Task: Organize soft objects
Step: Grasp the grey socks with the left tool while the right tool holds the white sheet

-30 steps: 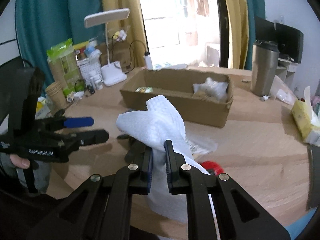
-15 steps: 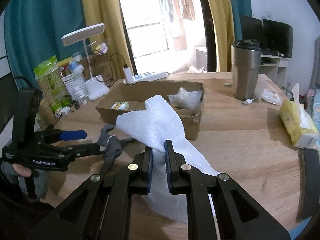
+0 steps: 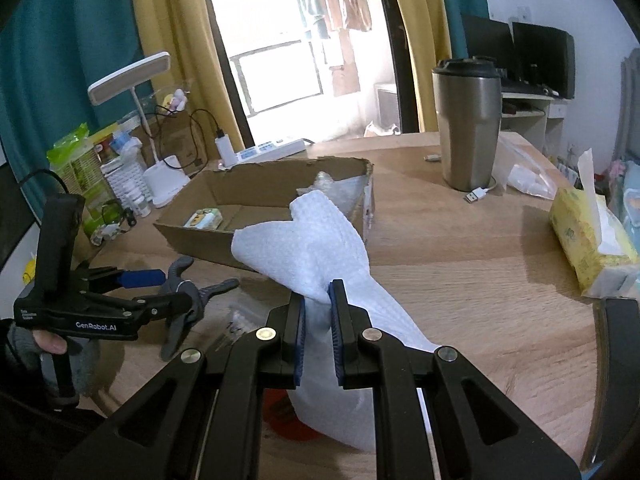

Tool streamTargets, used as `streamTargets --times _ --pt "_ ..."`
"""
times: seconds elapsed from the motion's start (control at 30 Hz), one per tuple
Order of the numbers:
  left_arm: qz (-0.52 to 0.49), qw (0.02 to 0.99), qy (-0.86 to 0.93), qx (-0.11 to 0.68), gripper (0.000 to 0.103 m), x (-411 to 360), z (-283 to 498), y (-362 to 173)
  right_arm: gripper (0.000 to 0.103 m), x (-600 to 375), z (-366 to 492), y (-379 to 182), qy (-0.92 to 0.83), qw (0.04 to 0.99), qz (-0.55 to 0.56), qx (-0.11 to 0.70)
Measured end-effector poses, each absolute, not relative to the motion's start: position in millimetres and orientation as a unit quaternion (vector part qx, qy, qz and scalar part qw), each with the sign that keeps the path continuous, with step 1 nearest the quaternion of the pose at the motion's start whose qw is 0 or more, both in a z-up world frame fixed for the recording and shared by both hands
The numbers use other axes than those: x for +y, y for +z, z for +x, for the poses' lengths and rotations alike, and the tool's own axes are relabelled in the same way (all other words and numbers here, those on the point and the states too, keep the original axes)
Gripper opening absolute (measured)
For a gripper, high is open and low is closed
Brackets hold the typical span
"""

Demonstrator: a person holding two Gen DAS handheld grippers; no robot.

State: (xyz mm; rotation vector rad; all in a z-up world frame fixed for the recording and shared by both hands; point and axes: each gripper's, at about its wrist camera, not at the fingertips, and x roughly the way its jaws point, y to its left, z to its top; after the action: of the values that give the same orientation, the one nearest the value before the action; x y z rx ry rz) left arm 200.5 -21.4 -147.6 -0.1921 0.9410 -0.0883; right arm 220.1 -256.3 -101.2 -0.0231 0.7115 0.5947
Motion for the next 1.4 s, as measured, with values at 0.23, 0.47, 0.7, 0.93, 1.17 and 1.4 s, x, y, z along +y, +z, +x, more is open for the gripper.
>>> streamTargets --times 0.23,0.47,0.7,0.93,1.17,1.4 --pt "-0.089 0.878 -0.035 0.468 0.083 -20 216 -160 0.013 -257 231 -106 0.288 0.892 -0.008 0.349" --pt "-0.079 0.877 -0.035 0.472 0.084 -23 224 -168 0.013 -255 239 -110 0.288 0.889 -0.006 0.355" --pt "-0.084 0.882 -0.047 0.461 0.082 -19 223 -168 0.013 -254 240 -109 0.287 0.889 -0.007 0.356" --pt "-0.087 0.884 -0.065 0.455 0.049 -21 218 -164 0.013 -254 240 -109 0.287 0.89 -0.009 0.354" --pt "-0.091 0.896 -0.072 0.428 0.02 -19 208 -152 0.013 -253 233 -101 0.288 0.893 -0.015 0.345" --pt "-0.094 0.904 -0.086 0.408 0.009 -16 196 -140 0.013 -246 223 -90 0.286 0.897 -0.023 0.335"
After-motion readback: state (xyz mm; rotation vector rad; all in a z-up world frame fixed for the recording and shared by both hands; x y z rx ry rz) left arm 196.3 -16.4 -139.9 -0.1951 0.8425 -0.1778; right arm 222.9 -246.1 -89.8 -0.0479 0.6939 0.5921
